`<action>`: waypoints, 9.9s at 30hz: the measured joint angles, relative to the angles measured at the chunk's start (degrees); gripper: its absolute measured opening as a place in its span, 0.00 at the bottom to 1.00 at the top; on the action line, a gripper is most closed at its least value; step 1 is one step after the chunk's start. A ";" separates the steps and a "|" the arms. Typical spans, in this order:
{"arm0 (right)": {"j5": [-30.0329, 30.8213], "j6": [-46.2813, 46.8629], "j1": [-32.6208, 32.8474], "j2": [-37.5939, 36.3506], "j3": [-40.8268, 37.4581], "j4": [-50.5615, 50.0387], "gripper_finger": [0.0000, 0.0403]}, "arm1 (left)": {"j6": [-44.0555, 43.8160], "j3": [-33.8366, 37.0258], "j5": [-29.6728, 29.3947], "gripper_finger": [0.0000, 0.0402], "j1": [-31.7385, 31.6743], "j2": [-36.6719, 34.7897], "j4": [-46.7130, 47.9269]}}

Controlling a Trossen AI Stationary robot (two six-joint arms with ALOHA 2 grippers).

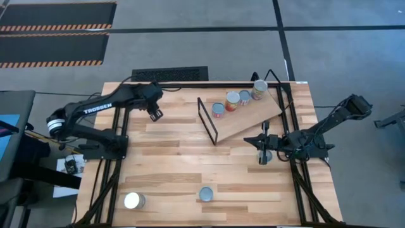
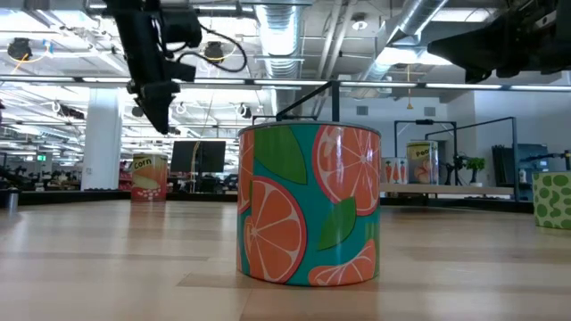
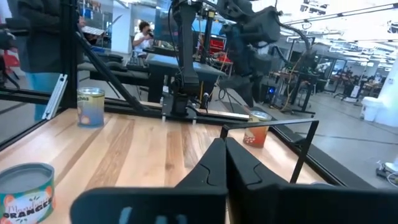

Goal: Pick and place cans onto a shelf
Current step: Put the canned corn on the shelf, then put the canned green peas on the shelf

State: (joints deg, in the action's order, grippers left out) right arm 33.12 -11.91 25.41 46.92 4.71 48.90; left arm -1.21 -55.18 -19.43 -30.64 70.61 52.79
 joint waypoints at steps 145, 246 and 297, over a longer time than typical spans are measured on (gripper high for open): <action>-8.83 27.09 1.00 44.90 57.62 -76.60 0.33 | -4.90 34.88 9.04 0.00 40.51 6.21 -100.69; -6.31 54.24 -0.53 23.24 44.75 -93.68 0.05 | -5.01 34.84 9.63 0.00 40.53 6.25 -98.86; -16.14 65.32 -30.86 19.42 49.96 -114.94 0.03 | -5.81 34.86 9.65 0.00 40.53 6.25 -98.75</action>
State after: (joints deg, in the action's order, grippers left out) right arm 16.98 53.41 -5.45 66.34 54.68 -66.04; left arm -7.02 -20.32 -9.78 9.88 76.86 -45.95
